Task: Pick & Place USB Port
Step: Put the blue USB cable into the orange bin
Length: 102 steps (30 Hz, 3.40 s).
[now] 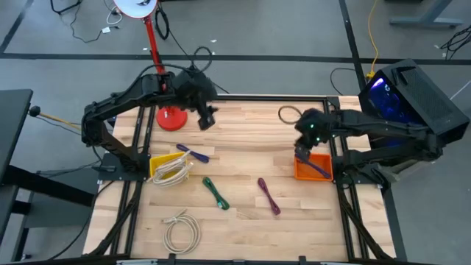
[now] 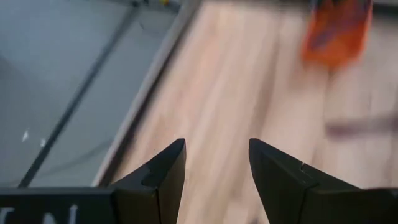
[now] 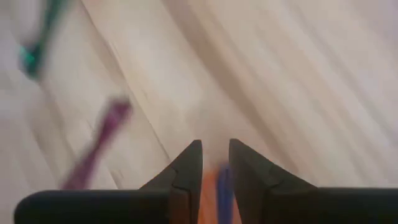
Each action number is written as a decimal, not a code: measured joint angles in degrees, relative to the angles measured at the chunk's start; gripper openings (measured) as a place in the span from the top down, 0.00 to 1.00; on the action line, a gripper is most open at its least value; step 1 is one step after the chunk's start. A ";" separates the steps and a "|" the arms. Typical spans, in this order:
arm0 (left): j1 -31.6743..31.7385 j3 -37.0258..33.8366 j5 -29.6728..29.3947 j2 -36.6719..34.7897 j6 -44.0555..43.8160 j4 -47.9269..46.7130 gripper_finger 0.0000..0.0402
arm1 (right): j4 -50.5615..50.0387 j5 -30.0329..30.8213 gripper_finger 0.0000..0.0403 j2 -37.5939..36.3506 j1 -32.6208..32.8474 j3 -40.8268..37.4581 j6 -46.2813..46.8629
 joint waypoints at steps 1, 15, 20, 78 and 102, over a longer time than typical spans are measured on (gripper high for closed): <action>-0.28 0.06 0.25 0.42 1.40 -3.59 0.55 | 1.80 0.06 0.80 0.00 -0.11 1.15 -0.49; -2.49 -8.77 7.59 11.34 19.43 -15.24 0.55 | 20.97 0.20 0.80 0.00 -1.22 4.84 -3.86; -2.64 -20.54 13.46 11.77 23.39 -12.01 0.55 | 20.12 -0.05 0.80 0.00 -1.22 4.84 -3.39; -7.39 -32.09 12.30 22.77 21.95 9.48 0.96 | 28.12 -0.29 0.80 0.02 -1.22 4.79 -3.46; -1.06 20.77 9.10 11.30 8.09 16.69 0.96 | 27.42 6.19 0.80 0.04 -1.24 4.77 -5.86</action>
